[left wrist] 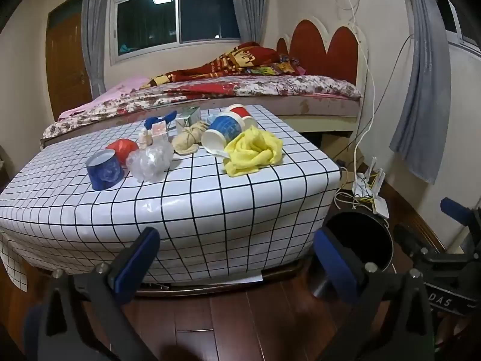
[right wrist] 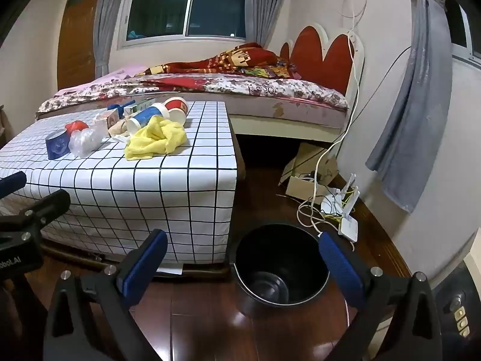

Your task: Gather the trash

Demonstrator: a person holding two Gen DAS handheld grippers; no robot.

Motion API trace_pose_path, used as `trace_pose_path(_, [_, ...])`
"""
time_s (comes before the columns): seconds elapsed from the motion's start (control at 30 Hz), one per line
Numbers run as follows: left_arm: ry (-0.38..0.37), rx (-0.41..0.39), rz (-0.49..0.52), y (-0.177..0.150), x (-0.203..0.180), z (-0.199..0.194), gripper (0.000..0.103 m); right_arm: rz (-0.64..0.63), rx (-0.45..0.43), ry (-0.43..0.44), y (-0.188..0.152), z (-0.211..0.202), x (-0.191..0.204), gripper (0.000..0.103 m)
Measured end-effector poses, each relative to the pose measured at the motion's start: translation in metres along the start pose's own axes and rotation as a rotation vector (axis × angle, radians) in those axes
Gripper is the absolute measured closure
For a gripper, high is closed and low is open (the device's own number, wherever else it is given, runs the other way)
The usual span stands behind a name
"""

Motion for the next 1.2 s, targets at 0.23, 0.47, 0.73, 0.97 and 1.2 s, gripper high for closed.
trace_pose_path(0.23, [0.001,0.013,0.014,-0.004,-0.003,0.000,0.001,0.008,-0.006,0.002,-0.001,0.002,-0.002,0.001])
trace_pose_path(0.47, [0.012,0.015,0.027,-0.004,-0.001,0.001,0.001,0.017,-0.004,0.002,0.000,0.009,0.000,0.001])
trace_pose_path(0.73, [0.013,0.019,0.028,-0.005,-0.003,0.004,0.001,0.029,-0.010,0.008,0.000,0.002,-0.005,0.001])
trace_pose_path(0.97, [0.011,0.018,0.027,-0.005,-0.002,0.004,0.001,0.036,-0.038,0.005,0.005,-0.003,-0.007,0.001])
trace_pose_path(1.2, [0.013,0.021,0.024,-0.006,0.001,0.004,0.001,0.037,-0.040,0.004,0.005,-0.004,-0.007,0.001])
Point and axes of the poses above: each gripper's, at about its wrist camera, not at the fingertips, and z roughly the way its jaws point, x to its left, y to its top, the point moved 10 cm from there along z, roughly the way its jaws point, and after that the axes turned 8 degrees about y, right-handed, at the moved point
